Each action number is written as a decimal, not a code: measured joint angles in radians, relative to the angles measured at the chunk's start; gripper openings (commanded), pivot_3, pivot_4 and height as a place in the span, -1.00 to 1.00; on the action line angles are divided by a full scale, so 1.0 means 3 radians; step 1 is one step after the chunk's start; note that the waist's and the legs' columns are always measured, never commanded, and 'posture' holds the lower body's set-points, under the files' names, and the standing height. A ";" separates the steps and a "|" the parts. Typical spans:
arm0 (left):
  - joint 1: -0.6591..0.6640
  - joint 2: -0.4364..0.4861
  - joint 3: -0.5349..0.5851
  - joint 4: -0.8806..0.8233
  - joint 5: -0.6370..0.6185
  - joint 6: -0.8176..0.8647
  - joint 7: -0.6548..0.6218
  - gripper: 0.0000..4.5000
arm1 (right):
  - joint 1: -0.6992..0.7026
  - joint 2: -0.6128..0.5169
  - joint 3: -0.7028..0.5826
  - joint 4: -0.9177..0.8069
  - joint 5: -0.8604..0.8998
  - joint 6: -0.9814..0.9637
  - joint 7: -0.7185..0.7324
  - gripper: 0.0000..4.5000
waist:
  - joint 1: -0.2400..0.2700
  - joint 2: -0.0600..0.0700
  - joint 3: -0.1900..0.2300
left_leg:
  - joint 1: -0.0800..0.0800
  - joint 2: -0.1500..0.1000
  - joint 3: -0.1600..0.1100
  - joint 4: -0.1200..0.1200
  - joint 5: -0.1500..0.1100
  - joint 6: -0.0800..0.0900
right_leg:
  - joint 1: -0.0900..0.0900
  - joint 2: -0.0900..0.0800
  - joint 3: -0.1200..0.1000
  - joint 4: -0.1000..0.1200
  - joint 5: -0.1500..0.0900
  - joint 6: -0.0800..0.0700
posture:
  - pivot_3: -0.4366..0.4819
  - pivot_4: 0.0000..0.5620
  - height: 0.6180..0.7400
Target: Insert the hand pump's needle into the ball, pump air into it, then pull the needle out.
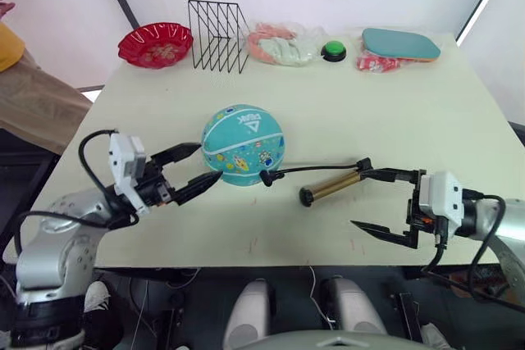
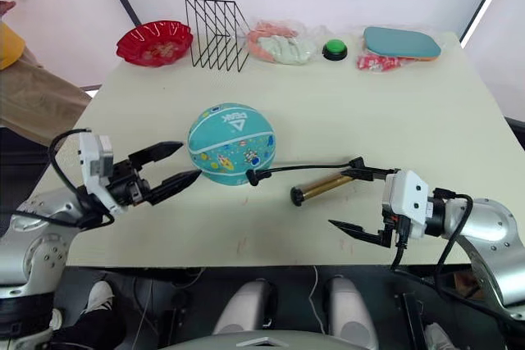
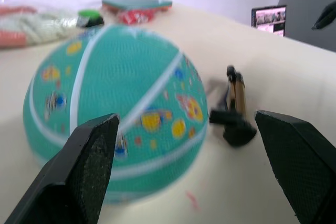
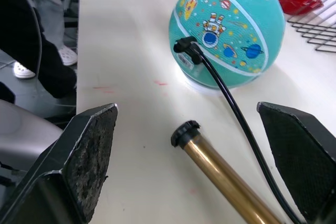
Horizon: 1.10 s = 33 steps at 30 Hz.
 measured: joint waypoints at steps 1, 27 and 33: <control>-0.0094 -0.0004 -0.0046 0.0056 0.0051 -0.0039 0.0002 0.95 | 0.0013 -0.0001 -0.0020 -0.0030 0.0000 0.0001 -0.0036 0.98 | -0.0006 0.0000 0.0000 | 0.0000 0.0000 0.0004 0.0000 0.0000 0.0000 | 0.0000 0.0001 0.0002 -0.0001 0.0000 0.0000 | -0.05 -0.47 1.00; -0.0607 -0.0276 -0.0703 0.0536 0.1142 -0.0897 0.0441 0.95 | -0.0471 0.0106 0.0481 -0.0068 -0.0141 0.0234 -0.0374 0.98 | 0.0005 -0.0010 0.0005 | 0.0009 0.0001 0.0006 0.0006 0.0001 0.0001 | 0.0006 0.0001 0.0013 0.0001 0.0014 0.0008 | -0.05 -0.47 1.00; -0.0634 -0.0304 -0.0688 0.0568 0.1097 -0.0827 0.0474 0.95 | -0.0972 0.0325 0.0900 -0.0022 -0.0337 0.0438 -0.0565 0.98 | 0.0000 -0.0010 0.0005 | 0.0010 0.0001 0.0006 0.0008 0.0002 0.0000 | 0.0006 0.0003 0.0013 0.0002 0.0017 0.0007 | -0.05 -0.47 1.00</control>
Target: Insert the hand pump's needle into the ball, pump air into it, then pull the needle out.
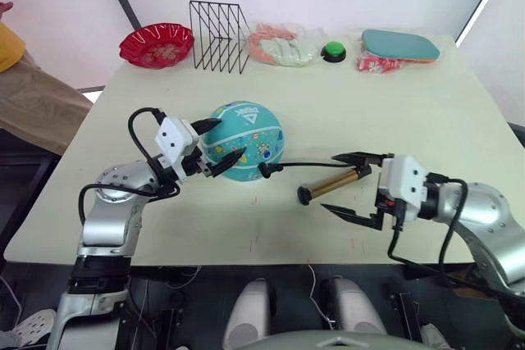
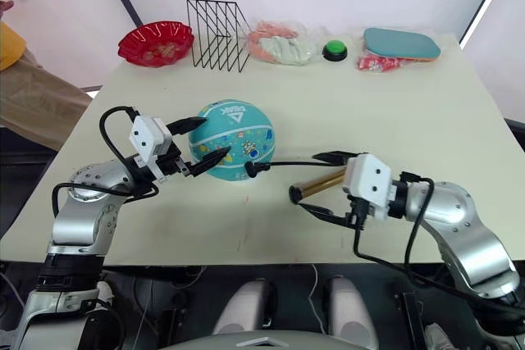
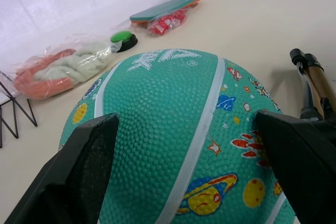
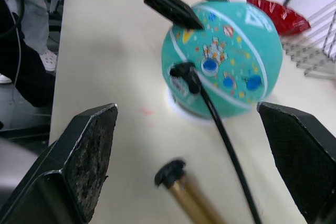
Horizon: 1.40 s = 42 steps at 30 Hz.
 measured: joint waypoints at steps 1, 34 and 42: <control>-0.0004 -0.0002 0.0002 0.0002 -0.0001 0.0005 0.0001 0.95 | -0.0063 0.0040 0.0045 0.0033 -0.0032 0.0018 -0.0019 0.98 | -0.0001 0.0000 0.0000 | 0.0001 0.0000 0.0000 0.0000 0.0000 -0.0001 | 0.0000 0.0000 0.0000 0.0000 0.0001 -0.0001 | -0.05 -0.47 1.00; -0.0024 -0.0085 0.0051 -0.0174 -0.0173 0.0455 0.0213 0.95 | -0.1242 0.1189 0.1234 0.2372 -0.1783 -0.1702 -0.0494 0.25 | -0.0006 0.0001 -0.0001 | -0.0001 -0.0001 -0.0005 -0.0002 0.0005 -0.0008 | -0.0003 0.0001 -0.0003 0.0002 0.0004 -0.0006 | -0.05 -0.47 1.00; -0.0021 -0.0085 0.0053 -0.0177 -0.0190 0.0468 0.0214 0.95 | -0.1236 0.1245 0.1228 0.2438 -0.1871 -0.1825 -0.0650 -0.14 | -0.0008 0.0001 0.0000 | -0.0001 -0.0001 -0.0005 -0.0002 0.0005 -0.0008 | -0.0003 0.0001 -0.0003 0.0002 0.0004 -0.0006 | -0.05 -0.47 1.00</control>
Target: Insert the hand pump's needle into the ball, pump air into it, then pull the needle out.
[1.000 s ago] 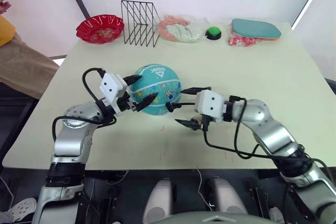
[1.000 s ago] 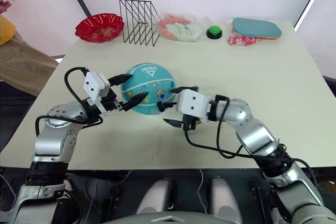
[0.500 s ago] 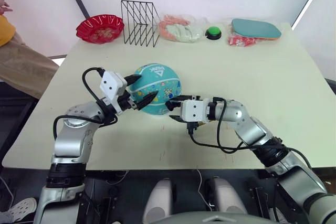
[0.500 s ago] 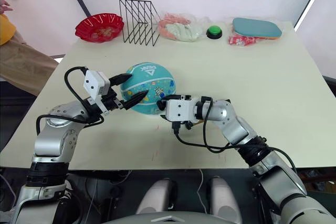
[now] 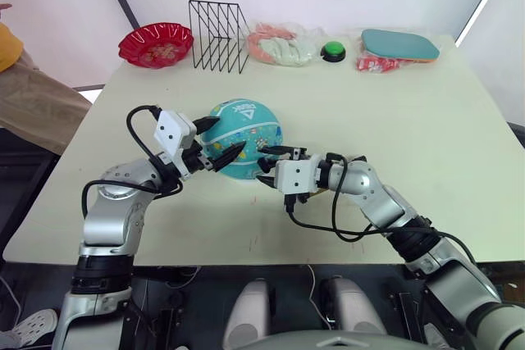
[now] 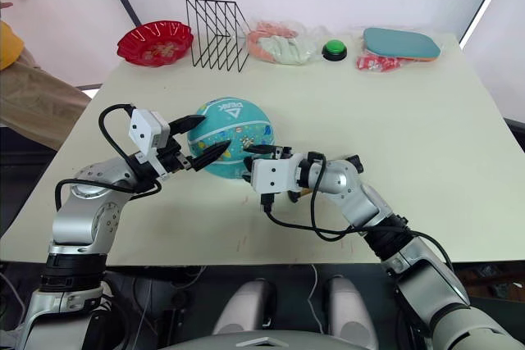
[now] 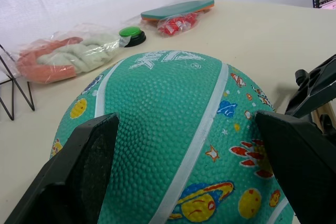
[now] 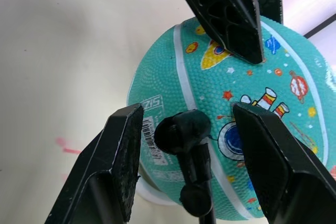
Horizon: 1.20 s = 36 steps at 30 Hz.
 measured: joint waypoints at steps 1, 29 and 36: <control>0.0000 0.0000 0.0000 -0.0001 0.0000 0.0001 0.0001 0.95 | 0.0000 0.0000 0.0000 0.0012 -0.0007 -0.0008 -0.0012 -0.25 | 0.0000 0.0000 0.0000 | 0.0000 0.0000 0.0000 0.0000 0.0000 0.0000 | 0.0000 0.0000 0.0000 0.0000 0.0000 0.0000 | -0.05 -0.47 1.00; -0.0232 0.0206 0.0050 -0.0075 -0.0245 0.0414 -0.0155 0.95 | 0.0002 -0.0071 -0.0146 -0.0388 -0.0092 0.0273 0.0152 -0.85 | -0.0002 -0.0003 0.0004 | -0.0025 -0.0001 0.0001 -0.0007 0.0000 -0.0001 | -0.0024 -0.0001 0.0000 -0.0004 0.0000 -0.0001 | -0.05 -0.47 1.00; -0.0302 0.0069 0.0055 -0.0054 -0.0280 0.0418 -0.0086 0.95 | 0.0000 -0.0056 -0.0202 -0.0421 -0.0026 0.0390 0.0235 -0.85 | -0.0002 -0.0005 0.0006 | -0.0025 -0.0001 0.0000 -0.0006 0.0000 -0.0001 | -0.0024 -0.0001 -0.0001 -0.0003 0.0000 0.0000 | -0.05 -0.47 1.00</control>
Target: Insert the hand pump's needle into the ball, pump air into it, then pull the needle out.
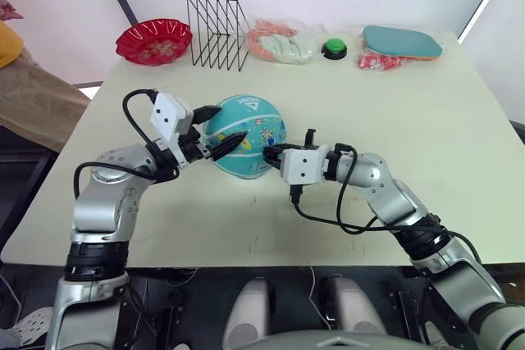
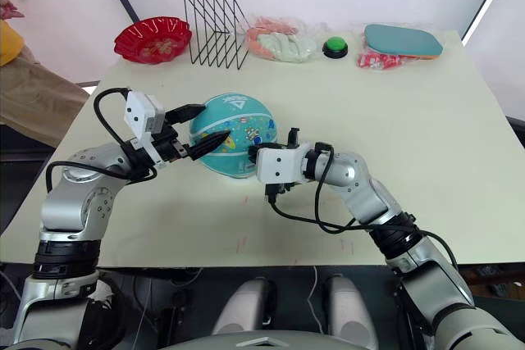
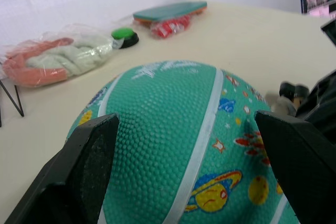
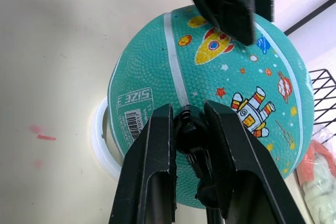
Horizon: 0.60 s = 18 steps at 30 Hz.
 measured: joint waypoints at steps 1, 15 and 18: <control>-0.0012 -0.0001 0.0015 0.0000 -0.0031 0.0014 0.0004 0.95 | 0.0000 0.0001 0.0000 0.0000 0.0007 0.0007 0.0015 -0.85 | -0.0002 0.0000 0.0000 | 0.0000 0.0000 0.0000 0.0000 0.0000 0.0000 | 0.0000 0.0000 0.0000 0.0000 0.0000 0.0000 | -0.05 -0.47 1.00; 0.0058 0.0001 -0.0056 0.0025 0.0187 -0.0161 0.0045 0.95 | 0.0000 0.0038 0.0007 0.0017 0.0033 0.0032 0.0128 -0.85 | -0.0007 0.0000 0.0001 | 0.0002 0.0001 0.0002 0.0000 0.0000 0.0000 | 0.0000 0.0001 0.0001 0.0002 0.0000 0.0000 | -0.05 -0.47 1.00; 0.0114 0.0008 -0.0087 0.0026 0.0268 -0.0270 0.0042 0.95 | 0.0001 0.0049 0.0007 0.0018 0.0039 0.0059 0.0150 -0.85 | -0.0007 0.0000 0.0001 | 0.0004 0.0001 0.0003 0.0000 0.0000 0.0000 | 0.0000 0.0001 0.0002 0.0002 0.0000 0.0000 | -0.05 -0.47 1.00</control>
